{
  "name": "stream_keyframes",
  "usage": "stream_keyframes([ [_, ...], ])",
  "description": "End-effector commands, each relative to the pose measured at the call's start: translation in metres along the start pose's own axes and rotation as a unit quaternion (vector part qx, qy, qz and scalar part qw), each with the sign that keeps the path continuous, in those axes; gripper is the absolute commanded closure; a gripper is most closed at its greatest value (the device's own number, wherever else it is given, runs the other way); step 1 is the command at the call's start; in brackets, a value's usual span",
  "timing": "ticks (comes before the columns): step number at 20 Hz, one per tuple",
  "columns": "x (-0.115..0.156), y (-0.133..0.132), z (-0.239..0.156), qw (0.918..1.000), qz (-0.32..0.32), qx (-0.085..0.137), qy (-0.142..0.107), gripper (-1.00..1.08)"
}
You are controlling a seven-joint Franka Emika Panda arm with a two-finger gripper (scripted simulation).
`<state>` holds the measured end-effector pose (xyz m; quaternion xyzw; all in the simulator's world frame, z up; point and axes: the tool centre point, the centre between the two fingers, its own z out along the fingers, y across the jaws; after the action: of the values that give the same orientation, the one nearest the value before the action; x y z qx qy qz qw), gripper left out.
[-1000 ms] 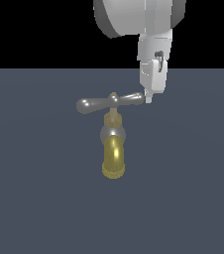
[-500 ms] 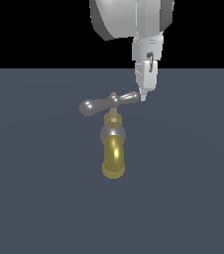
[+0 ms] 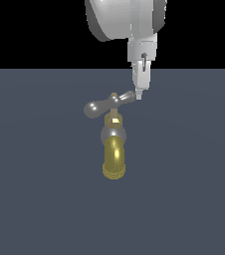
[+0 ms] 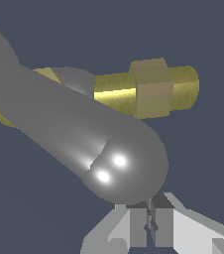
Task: Turn on the faucet by rotating a designated handle.
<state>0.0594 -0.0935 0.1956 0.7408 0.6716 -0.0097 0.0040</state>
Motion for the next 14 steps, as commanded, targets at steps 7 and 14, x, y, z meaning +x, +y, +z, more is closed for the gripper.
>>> stream_keyframes([
  [7,0.091,0.008,-0.003,0.9996,-0.027,-0.003,0.008,1.08],
  [14,0.063,0.009,-0.001,1.0000,0.003,-0.004,-0.003,1.08],
])
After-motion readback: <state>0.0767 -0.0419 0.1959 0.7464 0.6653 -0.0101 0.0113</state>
